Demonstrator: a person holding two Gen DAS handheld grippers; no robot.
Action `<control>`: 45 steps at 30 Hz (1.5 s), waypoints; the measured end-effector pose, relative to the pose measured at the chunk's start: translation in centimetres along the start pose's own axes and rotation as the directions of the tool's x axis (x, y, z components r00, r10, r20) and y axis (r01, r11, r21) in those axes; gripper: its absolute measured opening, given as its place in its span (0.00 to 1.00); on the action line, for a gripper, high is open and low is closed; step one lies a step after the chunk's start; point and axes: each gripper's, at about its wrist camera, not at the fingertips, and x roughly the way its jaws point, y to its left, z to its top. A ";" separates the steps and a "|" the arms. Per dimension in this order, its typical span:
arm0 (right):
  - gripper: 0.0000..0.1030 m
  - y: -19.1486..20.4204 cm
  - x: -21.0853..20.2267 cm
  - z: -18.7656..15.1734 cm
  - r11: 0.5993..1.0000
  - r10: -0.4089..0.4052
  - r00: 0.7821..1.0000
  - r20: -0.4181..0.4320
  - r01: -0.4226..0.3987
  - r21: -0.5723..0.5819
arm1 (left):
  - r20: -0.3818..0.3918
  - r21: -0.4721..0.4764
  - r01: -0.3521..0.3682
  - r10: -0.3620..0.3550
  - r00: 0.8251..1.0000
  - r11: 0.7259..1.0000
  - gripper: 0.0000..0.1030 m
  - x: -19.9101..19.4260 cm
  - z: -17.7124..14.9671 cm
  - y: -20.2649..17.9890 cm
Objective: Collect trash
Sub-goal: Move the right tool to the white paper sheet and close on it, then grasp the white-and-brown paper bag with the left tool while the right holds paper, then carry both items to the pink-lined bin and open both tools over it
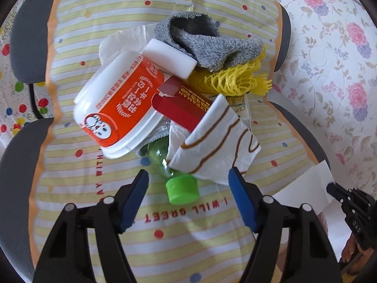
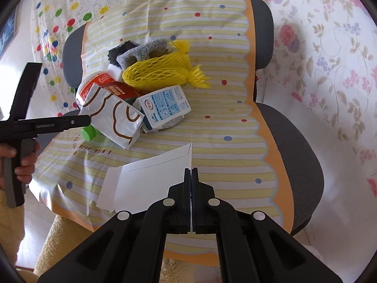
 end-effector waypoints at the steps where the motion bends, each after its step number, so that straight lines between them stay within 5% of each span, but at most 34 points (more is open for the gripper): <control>1: 0.01 0.0 0.0 -0.1 1.000 0.004 1.000 0.001 -0.004 0.007 | -0.005 -0.005 0.014 -0.014 1.000 1.000 0.60 0.4 0.2 0.2; 9: 0.01 -0.4 0.7 -0.2 0.999 0.014 1.000 0.002 -0.014 0.043 | 0.011 -0.053 0.130 -0.129 0.992 0.990 0.54 1.6 1.0 0.9; 16: 0.01 0.0 0.3 -0.4 0.999 0.024 1.000 0.007 -0.024 0.048 | 0.037 -0.029 0.179 -0.178 0.983 0.983 0.08 0.9 1.0 -0.1; 25: 0.01 -0.2 -3.8 -0.4 0.995 -0.054 0.997 0.048 0.049 0.087 | 0.030 0.043 0.093 -0.094 0.995 0.995 0.04 -3.0 -3.6 0.1; 33: 0.01 -1.0 -8.0 -1.0 0.980 -0.149 0.983 0.111 0.132 0.148 | 0.156 0.120 0.051 -0.070 0.985 0.991 0.03 -9.5 -6.6 -2.8; 39: 0.01 -3.5 -12.5 -3.3 0.948 -0.280 0.955 0.098 0.258 0.187 | 0.170 0.234 0.165 -0.207 0.963 0.958 0.02 -10.1 -7.3 -8.4; 45: 0.01 -7.5 -15.7 -7.9 0.860 -0.469 0.883 -0.010 0.460 0.220 | 0.121 0.361 0.286 -0.348 0.930 0.888 0.02 -8.0 -8.0 -15.6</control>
